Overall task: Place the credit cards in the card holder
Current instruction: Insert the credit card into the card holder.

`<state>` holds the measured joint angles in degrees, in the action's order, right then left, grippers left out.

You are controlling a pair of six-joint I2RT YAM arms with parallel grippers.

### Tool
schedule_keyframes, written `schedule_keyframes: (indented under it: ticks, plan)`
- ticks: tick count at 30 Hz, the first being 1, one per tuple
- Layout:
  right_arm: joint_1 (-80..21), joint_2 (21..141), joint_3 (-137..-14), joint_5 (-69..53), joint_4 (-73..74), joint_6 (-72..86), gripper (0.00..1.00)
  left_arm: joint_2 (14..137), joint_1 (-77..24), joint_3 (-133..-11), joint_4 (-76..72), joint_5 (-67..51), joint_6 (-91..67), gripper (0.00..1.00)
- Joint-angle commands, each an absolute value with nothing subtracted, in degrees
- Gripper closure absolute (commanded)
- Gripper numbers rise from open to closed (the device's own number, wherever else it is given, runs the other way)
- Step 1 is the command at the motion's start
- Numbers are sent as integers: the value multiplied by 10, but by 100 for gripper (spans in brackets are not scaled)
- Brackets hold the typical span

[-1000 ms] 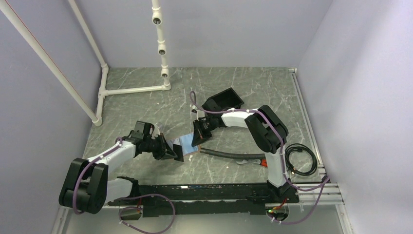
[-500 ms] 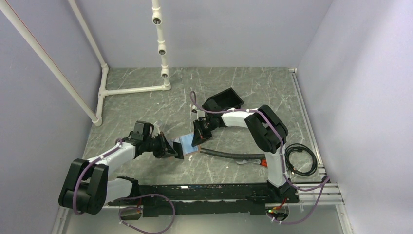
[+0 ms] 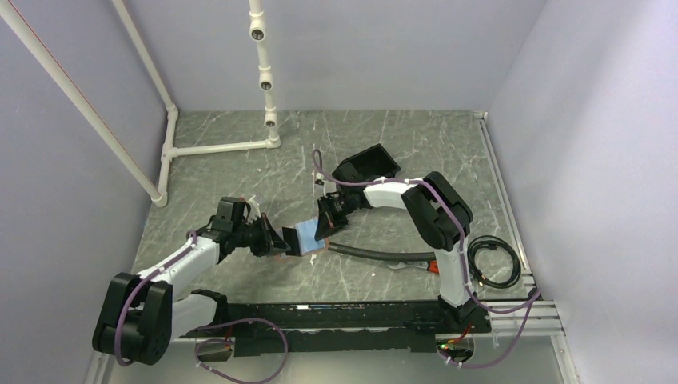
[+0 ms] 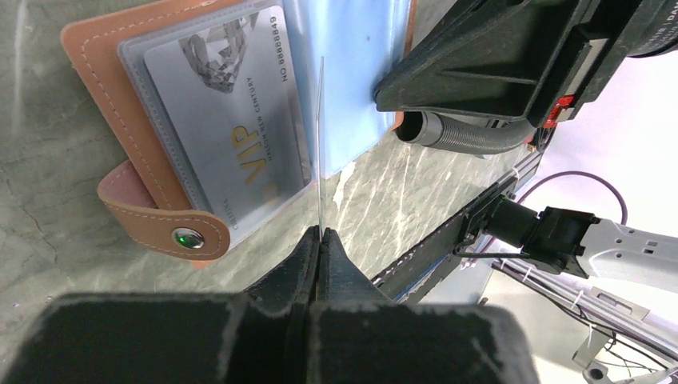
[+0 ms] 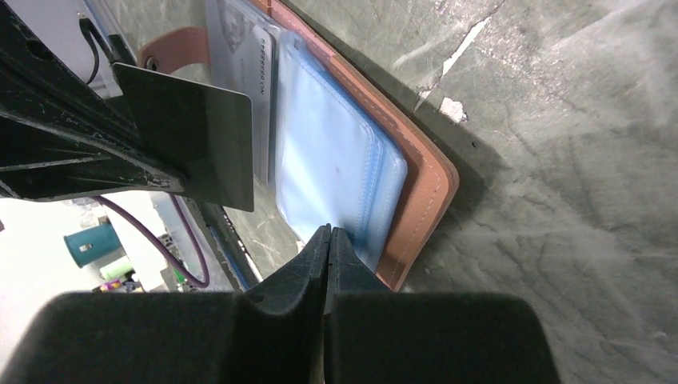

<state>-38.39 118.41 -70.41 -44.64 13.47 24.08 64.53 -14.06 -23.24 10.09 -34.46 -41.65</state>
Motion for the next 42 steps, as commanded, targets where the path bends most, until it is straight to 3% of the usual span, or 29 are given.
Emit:
schedule_keyframes:
  ticks: [1, 22, 34, 42]
  plan:
    - [-379, 1205, -699, -403, 142, 215, 100, 659, -142, -236, 92, -348, -419, 100]
    - [-380, 1208, -695, -409, 139, 214, 100, 720, -142, -228, 25, -373, -430, 100]
    - [-380, 1209, -692, -409, 138, 214, 100, 646, -142, -243, 92, -361, -427, 100]
    - [-380, 1207, -691, -410, 138, 214, 100, 703, -142, -232, 33, -387, -429, 100]
